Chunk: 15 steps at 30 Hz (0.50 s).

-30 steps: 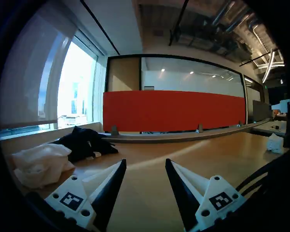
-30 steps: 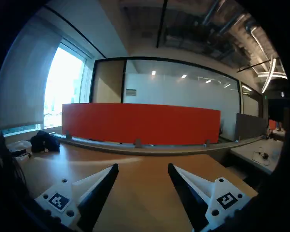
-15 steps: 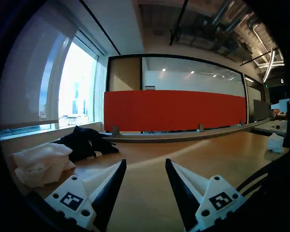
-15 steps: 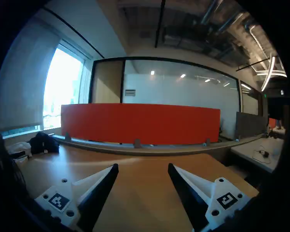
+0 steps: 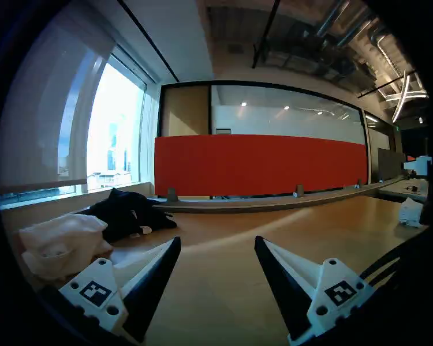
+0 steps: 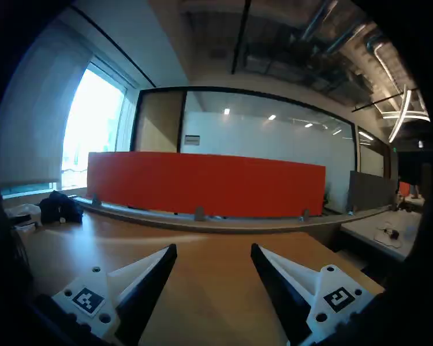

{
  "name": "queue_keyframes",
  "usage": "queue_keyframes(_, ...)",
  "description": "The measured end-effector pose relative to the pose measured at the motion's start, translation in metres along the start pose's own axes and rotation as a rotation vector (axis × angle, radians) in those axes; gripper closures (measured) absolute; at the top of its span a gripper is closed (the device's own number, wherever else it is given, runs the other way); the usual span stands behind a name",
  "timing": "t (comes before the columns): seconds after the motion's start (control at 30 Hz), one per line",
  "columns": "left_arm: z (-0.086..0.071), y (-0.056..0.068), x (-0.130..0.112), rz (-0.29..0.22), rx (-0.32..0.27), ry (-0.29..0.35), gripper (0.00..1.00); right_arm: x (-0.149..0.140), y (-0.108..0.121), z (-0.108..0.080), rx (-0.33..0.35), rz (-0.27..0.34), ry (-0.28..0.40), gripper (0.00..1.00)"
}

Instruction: Fold towel

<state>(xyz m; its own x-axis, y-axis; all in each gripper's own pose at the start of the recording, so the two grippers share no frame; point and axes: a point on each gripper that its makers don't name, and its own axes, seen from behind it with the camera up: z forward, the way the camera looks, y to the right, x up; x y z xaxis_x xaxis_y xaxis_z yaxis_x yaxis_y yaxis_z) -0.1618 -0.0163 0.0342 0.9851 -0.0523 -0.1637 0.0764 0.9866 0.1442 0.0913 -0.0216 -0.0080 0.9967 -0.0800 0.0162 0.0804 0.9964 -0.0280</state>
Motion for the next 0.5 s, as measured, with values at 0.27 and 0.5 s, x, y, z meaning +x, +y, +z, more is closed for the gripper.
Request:
queue_keyframes(0.27,0.0,-0.001,0.0,0.0,0.0,0.0,0.06,-0.024,0.013,0.002,-0.03,0.022,0.007,0.0)
queue_keyframes(0.5,0.001,-0.001,-0.001,0.0,0.0,0.001,0.06,-0.048,0.02,0.006,-0.029,0.04,0.003,0.01)
